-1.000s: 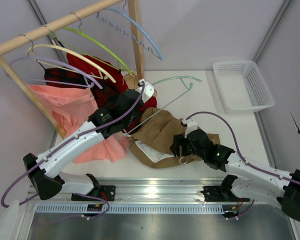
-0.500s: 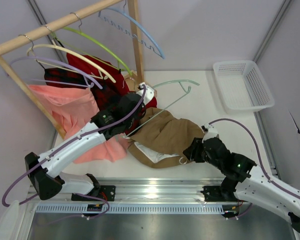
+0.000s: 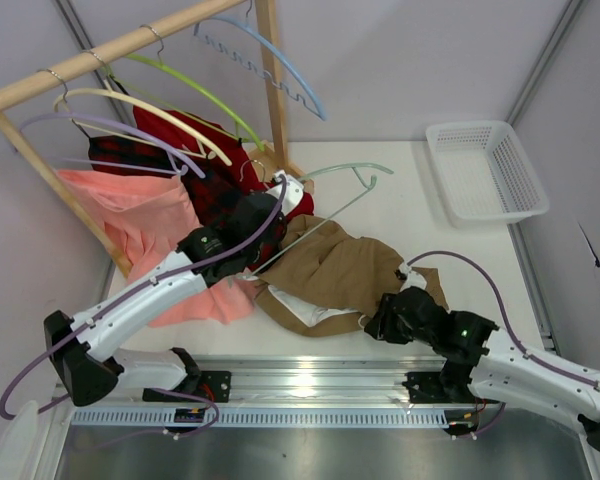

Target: Place the skirt on the hanger

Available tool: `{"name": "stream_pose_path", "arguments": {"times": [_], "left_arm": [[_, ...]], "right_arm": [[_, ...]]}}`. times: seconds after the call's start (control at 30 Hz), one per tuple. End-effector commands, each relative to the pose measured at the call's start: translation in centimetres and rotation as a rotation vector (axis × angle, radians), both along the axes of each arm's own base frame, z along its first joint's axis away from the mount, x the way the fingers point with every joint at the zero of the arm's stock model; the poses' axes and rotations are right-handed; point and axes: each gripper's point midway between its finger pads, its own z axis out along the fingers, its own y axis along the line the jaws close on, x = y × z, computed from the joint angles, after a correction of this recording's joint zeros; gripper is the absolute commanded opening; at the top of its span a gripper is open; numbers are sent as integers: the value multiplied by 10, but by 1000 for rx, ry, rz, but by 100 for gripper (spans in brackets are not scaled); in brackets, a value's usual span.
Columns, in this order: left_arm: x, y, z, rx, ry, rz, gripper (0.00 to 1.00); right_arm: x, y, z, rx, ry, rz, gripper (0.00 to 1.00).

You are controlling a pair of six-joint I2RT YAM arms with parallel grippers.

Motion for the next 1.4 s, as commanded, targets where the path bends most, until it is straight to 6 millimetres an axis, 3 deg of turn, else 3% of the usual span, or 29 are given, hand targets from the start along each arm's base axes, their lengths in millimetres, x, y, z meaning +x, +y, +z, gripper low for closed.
{"name": "stream_pose_path", "arguments": {"times": [0.0,0.1,0.3,0.47,0.87,0.93,1.17,1.33,1.37], "left_arm": [[1,5,23,-86,-76,32,0],[-1,5,25,-96,-79,26,0],[-4,8,25,-103,-84,23,0],[-4,9,24,-99,-84,23,0],[-5,11,25,-94,-89,25,0],[-4,11,33,-110,-104,27,0],[-5,13,26,-93,-95,29,0],[-6,15,31,-100,-110,31,0],[-6,15,30,-98,-111,30,0]], "right_arm": [[1,12,-1,30,11,-8,40],[5,6,-11,-31,2,-32,42],[19,5,-4,-16,-49,-106,45],[25,2,-6,-28,-71,-133,40],[25,2,-18,-90,-54,-111,36],[27,1,-19,-101,-58,-116,34],[38,-1,-10,-97,-104,-154,26],[42,1,-8,-94,-104,-155,0],[43,0,-8,-100,-103,-161,0]]}}
